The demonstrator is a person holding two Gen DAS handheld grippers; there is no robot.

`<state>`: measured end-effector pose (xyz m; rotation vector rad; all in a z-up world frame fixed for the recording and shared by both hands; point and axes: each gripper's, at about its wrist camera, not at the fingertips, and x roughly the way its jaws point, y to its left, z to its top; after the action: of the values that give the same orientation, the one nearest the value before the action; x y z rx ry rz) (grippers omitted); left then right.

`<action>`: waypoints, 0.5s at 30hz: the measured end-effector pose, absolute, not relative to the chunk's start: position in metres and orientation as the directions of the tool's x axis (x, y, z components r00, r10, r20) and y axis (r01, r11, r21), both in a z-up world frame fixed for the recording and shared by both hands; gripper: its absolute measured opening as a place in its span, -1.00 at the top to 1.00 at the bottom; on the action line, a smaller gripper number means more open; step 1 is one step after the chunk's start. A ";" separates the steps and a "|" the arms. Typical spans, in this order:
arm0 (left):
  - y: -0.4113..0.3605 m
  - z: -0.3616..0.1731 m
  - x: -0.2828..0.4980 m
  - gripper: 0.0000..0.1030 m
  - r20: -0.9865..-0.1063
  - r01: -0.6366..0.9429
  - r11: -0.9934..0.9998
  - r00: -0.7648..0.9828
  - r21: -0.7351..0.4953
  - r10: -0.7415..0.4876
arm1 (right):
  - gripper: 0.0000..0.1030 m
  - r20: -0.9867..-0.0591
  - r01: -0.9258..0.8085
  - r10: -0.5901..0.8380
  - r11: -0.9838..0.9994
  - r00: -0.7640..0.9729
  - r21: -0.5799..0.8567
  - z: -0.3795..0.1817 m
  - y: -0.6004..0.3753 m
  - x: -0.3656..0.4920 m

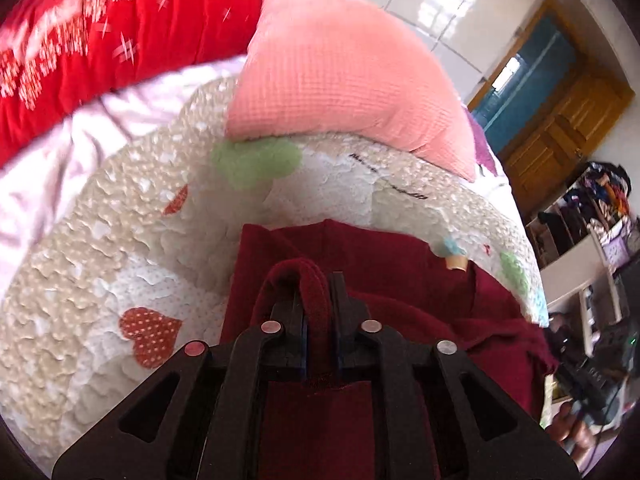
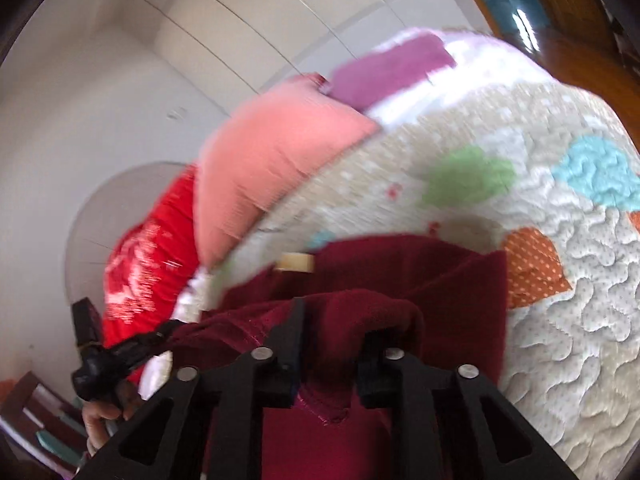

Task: Fold small clothes
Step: 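Grasp the hem with both grippers and lift it toward the collar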

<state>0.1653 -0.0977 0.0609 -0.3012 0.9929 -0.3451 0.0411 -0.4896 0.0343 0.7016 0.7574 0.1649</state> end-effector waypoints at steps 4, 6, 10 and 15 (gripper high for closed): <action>-0.097 0.071 0.166 0.74 -0.722 0.202 0.869 0.491 -0.451 -0.488 | 0.19 -0.461 0.053 0.389 0.716 0.798 0.696 0.052 -0.502 0.016; -0.099 0.078 0.163 0.60 -0.720 0.224 0.874 0.499 -0.430 -0.482 | -0.03 -0.454 0.081 0.287 0.768 0.843 0.636 0.070 -0.504 0.001; -0.103 0.088 0.160 0.32 -0.703 0.241 0.861 0.500 -0.449 -0.506 | -0.08 -0.424 0.082 0.266 0.761 0.866 0.644 0.089 -0.514 -0.013; -0.114 0.094 0.158 -0.63 -0.672 0.253 0.859 0.539 -0.446 -0.508 | 0.05 -0.566 -0.015 0.285 0.901 0.773 0.434 0.086 -0.454 0.006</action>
<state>0.1582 -0.1144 0.0935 -0.3127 0.8948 -0.4612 0.0065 -0.4541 0.0858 0.4255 0.6719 0.1681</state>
